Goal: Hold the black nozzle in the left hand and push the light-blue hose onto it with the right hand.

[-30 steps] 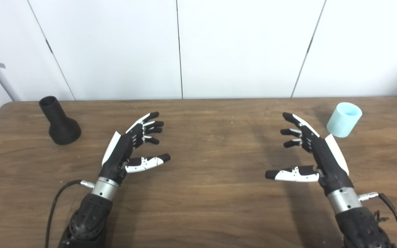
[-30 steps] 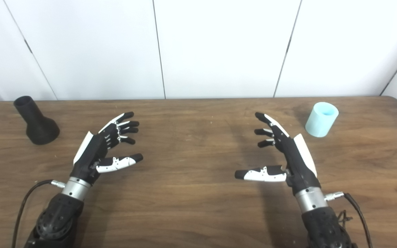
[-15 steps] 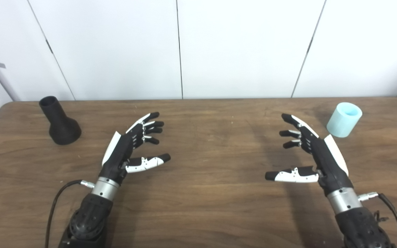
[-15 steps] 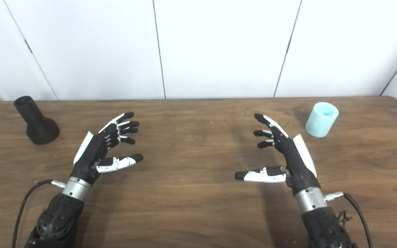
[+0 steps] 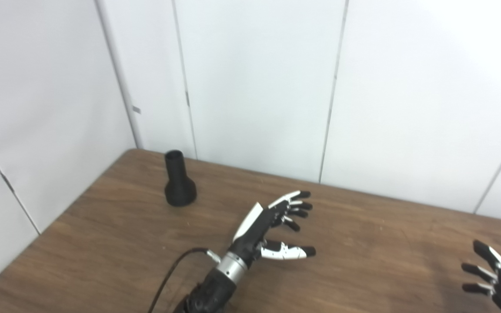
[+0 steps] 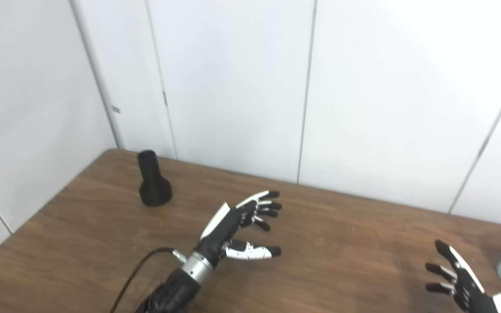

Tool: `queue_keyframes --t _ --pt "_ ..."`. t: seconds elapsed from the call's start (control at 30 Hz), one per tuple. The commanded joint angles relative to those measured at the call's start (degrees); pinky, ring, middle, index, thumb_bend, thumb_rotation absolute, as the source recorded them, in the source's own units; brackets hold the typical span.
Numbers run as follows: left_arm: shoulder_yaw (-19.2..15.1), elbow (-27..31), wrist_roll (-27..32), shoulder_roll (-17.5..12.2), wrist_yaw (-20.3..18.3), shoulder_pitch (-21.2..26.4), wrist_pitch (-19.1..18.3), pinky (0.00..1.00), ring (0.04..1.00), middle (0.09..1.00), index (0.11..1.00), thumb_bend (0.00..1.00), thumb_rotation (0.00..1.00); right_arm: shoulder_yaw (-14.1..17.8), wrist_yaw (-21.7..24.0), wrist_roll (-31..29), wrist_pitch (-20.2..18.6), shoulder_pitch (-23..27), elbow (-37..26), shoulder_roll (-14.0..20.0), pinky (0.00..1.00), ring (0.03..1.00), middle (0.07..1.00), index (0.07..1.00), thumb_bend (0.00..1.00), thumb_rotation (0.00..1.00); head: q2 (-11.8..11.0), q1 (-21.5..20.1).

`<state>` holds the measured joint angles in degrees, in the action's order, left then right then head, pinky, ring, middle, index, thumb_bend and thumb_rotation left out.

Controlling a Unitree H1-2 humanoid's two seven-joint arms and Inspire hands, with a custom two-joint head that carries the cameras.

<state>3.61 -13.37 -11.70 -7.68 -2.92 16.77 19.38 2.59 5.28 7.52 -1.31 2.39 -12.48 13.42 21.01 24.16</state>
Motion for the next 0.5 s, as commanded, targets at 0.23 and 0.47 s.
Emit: queue_keyframes --t 0.23,0.47 --pt "1.40 -4.11 -1.29 1.27 3.25 -0.72 3.21 0.55 0.728 0.785 0.811 0.73 0.13 0.82 -0.03 -0.90 1.95 1.57 -1.69 1.37 0.65 0.820 0.946 0.925 0.76 0.00 0.00 0.47" --pt "-0.47 -0.22 -0.97 -0.03 4.27 -0.59 1.77 0.54 0.716 0.773 0.814 0.74 0.13 0.88 -0.27 -0.26 3.50 2.03 -0.36 1.92 0.64 0.815 0.944 0.923 0.75 0.00 -0.50 1.70"
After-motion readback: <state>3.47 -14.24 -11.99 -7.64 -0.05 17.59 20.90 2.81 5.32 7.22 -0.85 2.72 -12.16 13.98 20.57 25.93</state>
